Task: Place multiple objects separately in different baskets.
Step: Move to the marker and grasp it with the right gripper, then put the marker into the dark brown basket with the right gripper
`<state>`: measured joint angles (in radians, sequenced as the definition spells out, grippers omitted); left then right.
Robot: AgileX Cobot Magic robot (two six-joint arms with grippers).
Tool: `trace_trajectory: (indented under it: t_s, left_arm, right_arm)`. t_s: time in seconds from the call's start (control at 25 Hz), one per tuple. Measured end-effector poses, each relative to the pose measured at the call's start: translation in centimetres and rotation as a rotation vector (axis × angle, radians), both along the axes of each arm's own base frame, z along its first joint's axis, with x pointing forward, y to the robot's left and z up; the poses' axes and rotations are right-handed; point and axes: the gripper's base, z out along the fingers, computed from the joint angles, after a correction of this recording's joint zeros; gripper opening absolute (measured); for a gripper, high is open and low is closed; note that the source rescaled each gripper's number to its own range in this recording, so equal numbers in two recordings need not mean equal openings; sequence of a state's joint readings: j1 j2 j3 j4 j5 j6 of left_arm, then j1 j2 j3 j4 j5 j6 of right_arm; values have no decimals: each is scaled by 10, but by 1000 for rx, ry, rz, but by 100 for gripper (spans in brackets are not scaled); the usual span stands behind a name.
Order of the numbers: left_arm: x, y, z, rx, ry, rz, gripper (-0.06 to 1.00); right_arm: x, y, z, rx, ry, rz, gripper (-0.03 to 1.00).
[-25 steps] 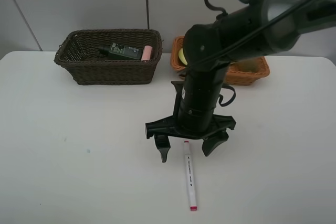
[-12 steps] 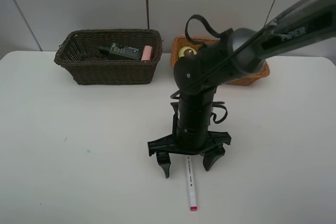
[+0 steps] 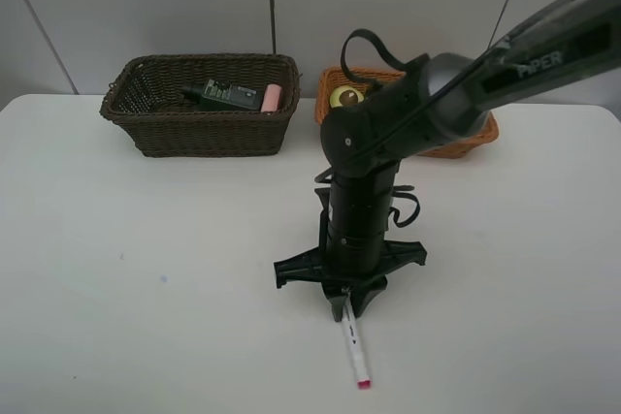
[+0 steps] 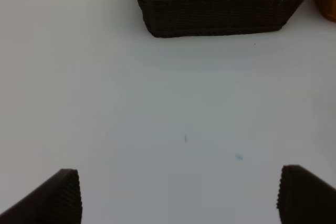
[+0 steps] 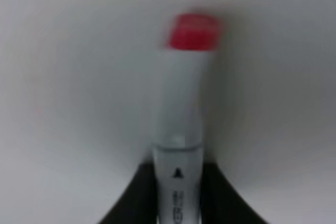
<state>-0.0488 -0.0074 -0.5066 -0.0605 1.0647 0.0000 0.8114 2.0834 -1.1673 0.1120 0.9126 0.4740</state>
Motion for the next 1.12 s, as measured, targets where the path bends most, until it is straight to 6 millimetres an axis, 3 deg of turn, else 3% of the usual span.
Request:
trace_trajectory:
  t_s: [0.24,0.32,0.48,0.64,0.88,1.12]
  left_arm:
    - [0,0,0,0,0,0,95]
    - [0,0,0,0,0,0,95]
    - [0,0,0,0,0,0,95]
    - [0,0,0,0,0,0,95]
    - [0,0,0,0,0,0,95]
    - [0,0,0,0,0,16,95]
  right_arm:
    - [-1,-2,12,10,-6,65,0]
    - [0,-2,30,41,-42,80,0]
    - [0,-7,85,139,-194,113,0]
    - [8,-8,131,274,-456,181,0]
    - [44,24,154,543,-919,355,0]
    - [107,55,158,779,-1220,322,0]
